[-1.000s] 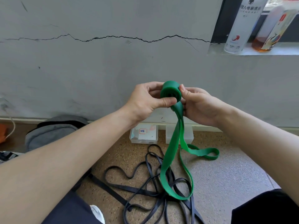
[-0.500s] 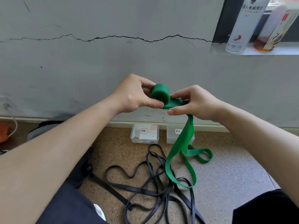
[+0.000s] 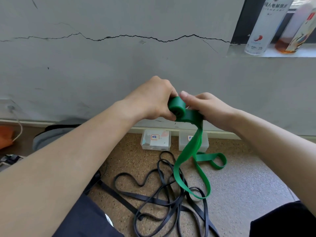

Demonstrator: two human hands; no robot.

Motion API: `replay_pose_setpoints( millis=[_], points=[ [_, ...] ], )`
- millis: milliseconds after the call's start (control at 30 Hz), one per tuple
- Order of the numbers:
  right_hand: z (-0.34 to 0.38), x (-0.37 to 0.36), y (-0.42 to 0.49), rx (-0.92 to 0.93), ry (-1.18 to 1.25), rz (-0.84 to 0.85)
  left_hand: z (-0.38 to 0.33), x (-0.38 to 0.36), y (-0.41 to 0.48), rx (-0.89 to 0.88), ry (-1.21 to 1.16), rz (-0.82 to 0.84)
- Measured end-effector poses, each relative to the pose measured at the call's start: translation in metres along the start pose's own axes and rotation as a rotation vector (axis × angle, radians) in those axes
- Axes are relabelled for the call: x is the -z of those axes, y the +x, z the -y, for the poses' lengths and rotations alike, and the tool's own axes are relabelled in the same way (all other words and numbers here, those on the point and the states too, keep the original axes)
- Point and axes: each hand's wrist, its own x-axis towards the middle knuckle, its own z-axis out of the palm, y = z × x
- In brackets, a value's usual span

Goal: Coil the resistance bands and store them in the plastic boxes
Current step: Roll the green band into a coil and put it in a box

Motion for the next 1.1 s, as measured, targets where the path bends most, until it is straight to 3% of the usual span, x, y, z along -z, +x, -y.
replay_pose_setpoints(
  millis=[67,167,233,367,467,767,867,967,1100],
  points=[
    [-0.002,-0.008,0.002,-0.007,-0.029,-0.009,-0.005,-0.003,0.001,-0.014,0.055,0.029],
    [-0.003,-0.008,0.000,-0.013,0.135,0.018,-0.002,-0.007,-0.001,0.011,-0.024,0.017],
    [-0.002,-0.003,-0.004,-0.011,0.281,0.054,0.006,-0.012,-0.004,0.051,-0.254,-0.037],
    [0.003,0.002,-0.008,0.021,0.542,0.100,0.007,-0.036,-0.012,0.112,-0.931,-0.133],
    [0.005,0.003,-0.010,0.025,0.672,0.139,0.000,-0.044,-0.010,0.143,-1.163,-0.195],
    [0.000,0.007,-0.006,0.003,0.420,0.136,-0.002,-0.025,0.000,0.102,-1.131,-0.195],
    [-0.003,0.012,-0.012,0.083,0.165,0.135,0.010,-0.018,-0.001,0.129,-1.091,-0.170],
    [0.000,0.019,-0.016,0.132,-0.071,0.122,0.022,-0.010,-0.006,0.124,-1.010,-0.084],
    [0.000,0.021,-0.013,0.127,-0.131,0.048,0.021,-0.006,-0.009,0.054,-0.793,0.026]
  ],
)
